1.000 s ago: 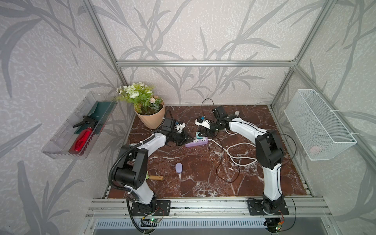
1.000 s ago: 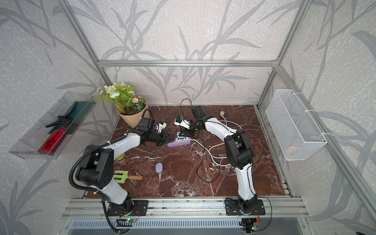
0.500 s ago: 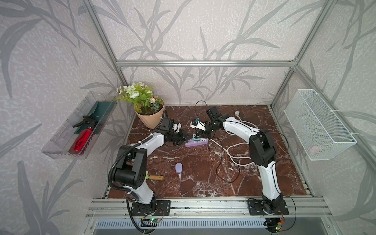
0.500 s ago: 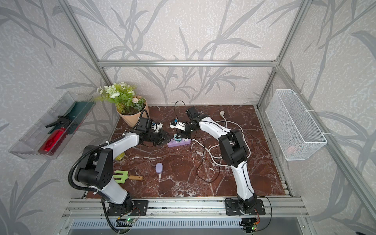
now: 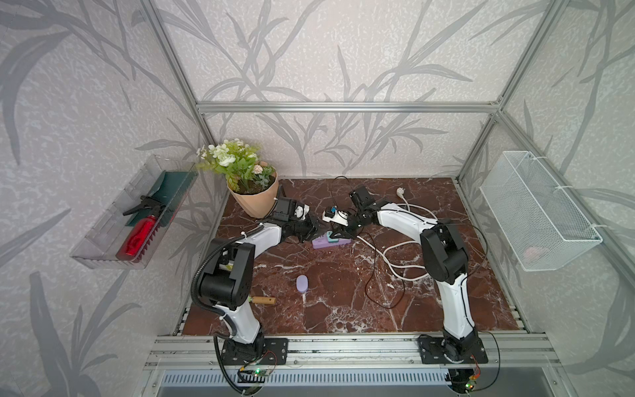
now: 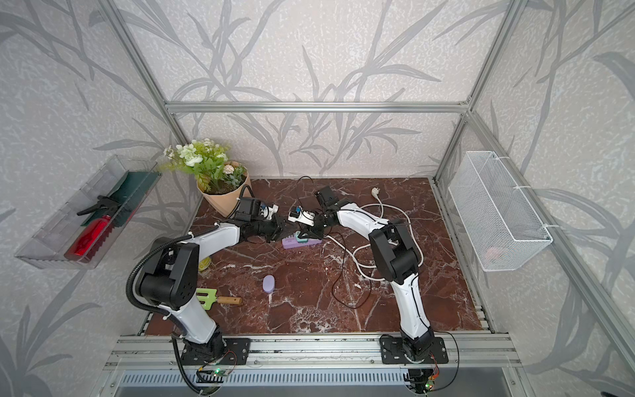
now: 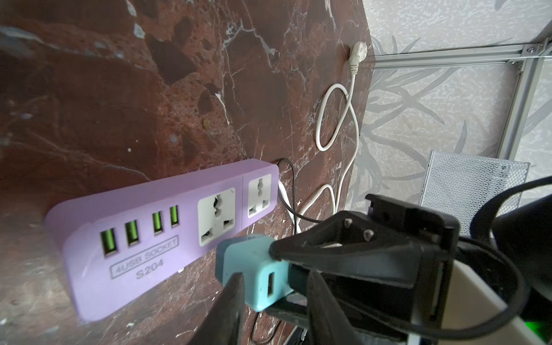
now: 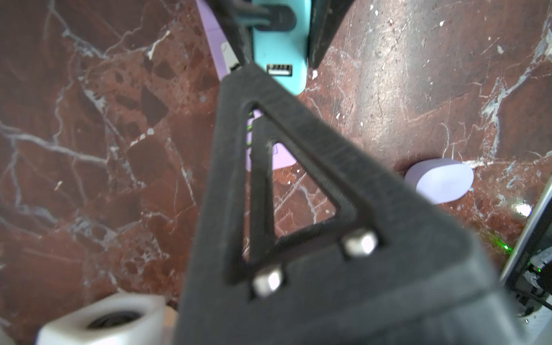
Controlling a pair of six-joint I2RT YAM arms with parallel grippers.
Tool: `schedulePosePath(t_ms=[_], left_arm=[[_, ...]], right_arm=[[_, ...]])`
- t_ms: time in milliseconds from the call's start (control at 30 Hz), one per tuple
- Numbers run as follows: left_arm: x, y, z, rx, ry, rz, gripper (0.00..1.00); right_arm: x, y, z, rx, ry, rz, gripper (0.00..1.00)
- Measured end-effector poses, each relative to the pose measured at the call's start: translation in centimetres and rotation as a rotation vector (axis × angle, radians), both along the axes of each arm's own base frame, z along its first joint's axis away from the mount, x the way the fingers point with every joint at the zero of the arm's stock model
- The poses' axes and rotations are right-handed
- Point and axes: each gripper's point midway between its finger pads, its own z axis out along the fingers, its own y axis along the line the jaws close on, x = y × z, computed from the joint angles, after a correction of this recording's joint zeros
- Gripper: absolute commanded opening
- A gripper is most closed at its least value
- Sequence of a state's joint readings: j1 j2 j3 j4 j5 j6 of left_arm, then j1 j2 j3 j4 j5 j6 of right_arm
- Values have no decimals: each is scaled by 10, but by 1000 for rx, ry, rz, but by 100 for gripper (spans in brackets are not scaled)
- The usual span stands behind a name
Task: Charge the bluetooth headset
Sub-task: Adjust the plug at the socket.
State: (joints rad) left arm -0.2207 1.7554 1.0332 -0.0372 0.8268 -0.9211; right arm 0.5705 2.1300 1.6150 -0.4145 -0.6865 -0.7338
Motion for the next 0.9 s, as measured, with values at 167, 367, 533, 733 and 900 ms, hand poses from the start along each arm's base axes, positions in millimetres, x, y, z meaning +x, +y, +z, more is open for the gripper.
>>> schedulePosePath(t_ms=[167,367,533,733,900], left_arm=[[1,-7,13,-64,129,23,29],[-6,-15,20,-185,304,82,41],[-10,-14,21,-229,416,152,52],[-6,-14,30,-288,468,212,56],[-1,-11,31,-315,494,260,52]], right_arm=[[2,-1,1,17,-47,-34,0],[9,3,18,73,-131,-82,0],[14,7,25,114,-174,-108,0],[14,9,32,152,-209,-118,0],[10,6,37,170,-235,-123,0]])
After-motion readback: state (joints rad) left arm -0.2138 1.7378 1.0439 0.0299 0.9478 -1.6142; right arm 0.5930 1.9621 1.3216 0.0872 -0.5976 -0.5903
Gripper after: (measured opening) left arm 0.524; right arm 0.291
